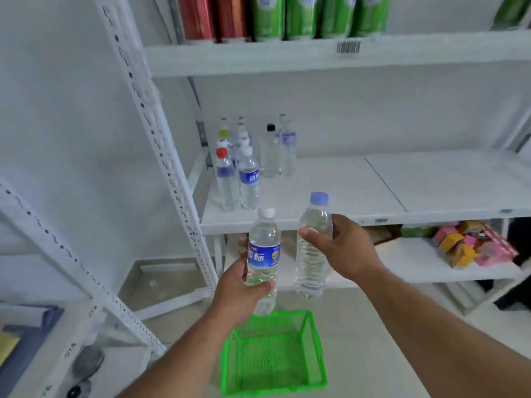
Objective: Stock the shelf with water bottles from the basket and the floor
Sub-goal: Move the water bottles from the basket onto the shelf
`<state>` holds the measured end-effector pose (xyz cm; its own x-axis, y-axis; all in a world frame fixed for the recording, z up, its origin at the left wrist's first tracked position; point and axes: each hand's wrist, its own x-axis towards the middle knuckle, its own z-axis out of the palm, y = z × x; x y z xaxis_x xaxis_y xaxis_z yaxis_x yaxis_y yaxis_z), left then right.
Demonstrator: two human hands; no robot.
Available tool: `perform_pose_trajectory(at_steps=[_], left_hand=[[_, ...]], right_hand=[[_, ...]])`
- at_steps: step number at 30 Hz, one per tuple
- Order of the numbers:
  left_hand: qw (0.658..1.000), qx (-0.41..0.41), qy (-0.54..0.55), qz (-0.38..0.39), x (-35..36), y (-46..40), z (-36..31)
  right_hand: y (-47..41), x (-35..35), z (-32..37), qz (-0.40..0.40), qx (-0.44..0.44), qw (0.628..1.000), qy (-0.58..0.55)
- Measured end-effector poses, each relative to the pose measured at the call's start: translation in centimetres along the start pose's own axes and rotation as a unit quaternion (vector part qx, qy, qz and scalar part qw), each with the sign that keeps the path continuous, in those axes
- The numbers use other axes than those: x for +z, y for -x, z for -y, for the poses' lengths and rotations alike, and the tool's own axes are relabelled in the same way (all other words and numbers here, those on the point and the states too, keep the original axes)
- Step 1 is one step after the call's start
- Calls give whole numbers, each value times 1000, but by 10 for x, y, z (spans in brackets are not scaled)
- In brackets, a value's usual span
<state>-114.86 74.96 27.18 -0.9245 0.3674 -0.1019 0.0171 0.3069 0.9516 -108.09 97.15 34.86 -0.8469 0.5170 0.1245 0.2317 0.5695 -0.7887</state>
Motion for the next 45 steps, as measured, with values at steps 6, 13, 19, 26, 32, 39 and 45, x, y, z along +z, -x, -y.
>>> perform_pose_trajectory(at_steps=[6,13,19,26,32,39,45], left_hand=[[999,34,-6,-27,10,0,-62],[997,44,1,-60,54,-21,-97],[997,38,18,-69,85,-45,-113],[996,14,7,-83,88,-93,-115],[996,17,-8,-89,77,-153,-106],[996,8,-22,-85,67,-211,-95],[996,14,-28,-80,66,-258,-84]], right_hand=[[-11,-51,30,-30,-22,999,-24],[-46,-95,23,-33,-47,998,-40],[-86,-111,10,-11,-57,998,-26],[-142,-97,5,-1,-57,998,-15],[-191,-66,8,5,-44,999,-12],[-239,-29,6,17,-22,999,-15],[-280,-6,-2,25,-13,1000,-8]])
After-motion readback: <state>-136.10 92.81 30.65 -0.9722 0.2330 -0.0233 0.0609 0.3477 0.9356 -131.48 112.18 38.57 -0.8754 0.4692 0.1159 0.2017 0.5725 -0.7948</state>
